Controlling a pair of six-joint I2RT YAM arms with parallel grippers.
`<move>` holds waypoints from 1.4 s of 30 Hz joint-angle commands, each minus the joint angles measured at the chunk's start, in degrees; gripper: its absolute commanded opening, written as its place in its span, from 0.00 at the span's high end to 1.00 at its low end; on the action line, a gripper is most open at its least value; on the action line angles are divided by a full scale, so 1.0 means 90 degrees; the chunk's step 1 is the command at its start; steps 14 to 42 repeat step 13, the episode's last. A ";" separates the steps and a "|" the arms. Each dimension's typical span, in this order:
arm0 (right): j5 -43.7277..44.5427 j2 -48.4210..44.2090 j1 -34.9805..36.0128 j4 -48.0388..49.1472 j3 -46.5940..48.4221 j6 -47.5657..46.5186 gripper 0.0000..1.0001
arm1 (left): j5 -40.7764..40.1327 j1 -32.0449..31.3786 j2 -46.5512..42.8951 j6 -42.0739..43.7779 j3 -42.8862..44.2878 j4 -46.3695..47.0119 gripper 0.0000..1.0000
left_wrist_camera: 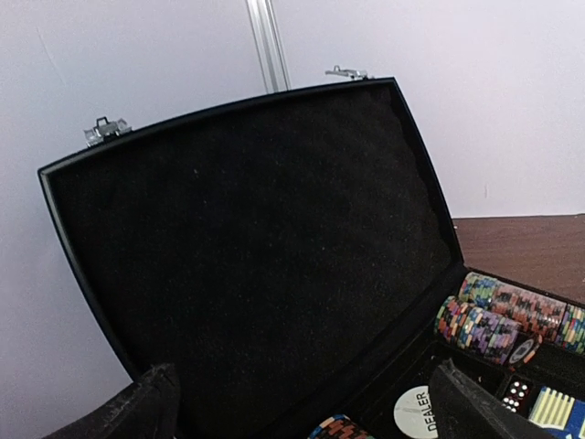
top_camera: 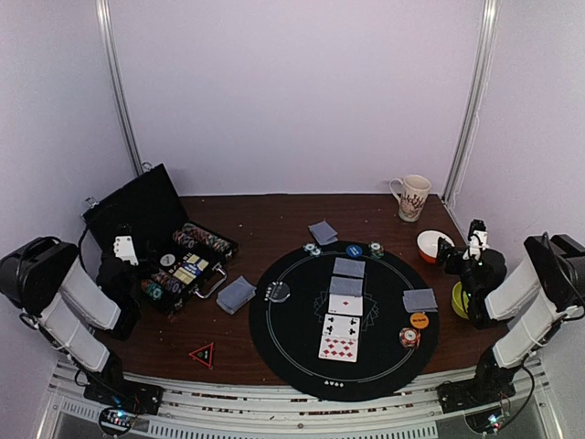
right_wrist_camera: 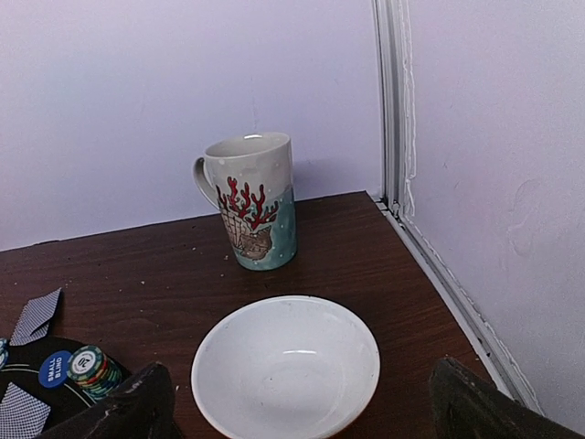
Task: Distribute texas hold em gaming equipment
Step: Reset both arms
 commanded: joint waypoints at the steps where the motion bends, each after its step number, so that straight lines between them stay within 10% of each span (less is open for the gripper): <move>1: -0.0113 -0.0007 -0.0006 -0.0041 0.0093 -0.0083 0.00 | 0.0560 0.0136 0.0091 -0.0158 0.0114 0.0314 0.02; 42: -0.0135 -0.0010 -0.0004 -0.0075 0.0113 -0.0109 0.00 | 0.0721 0.0284 0.0175 -0.0230 0.0577 -0.0259 0.02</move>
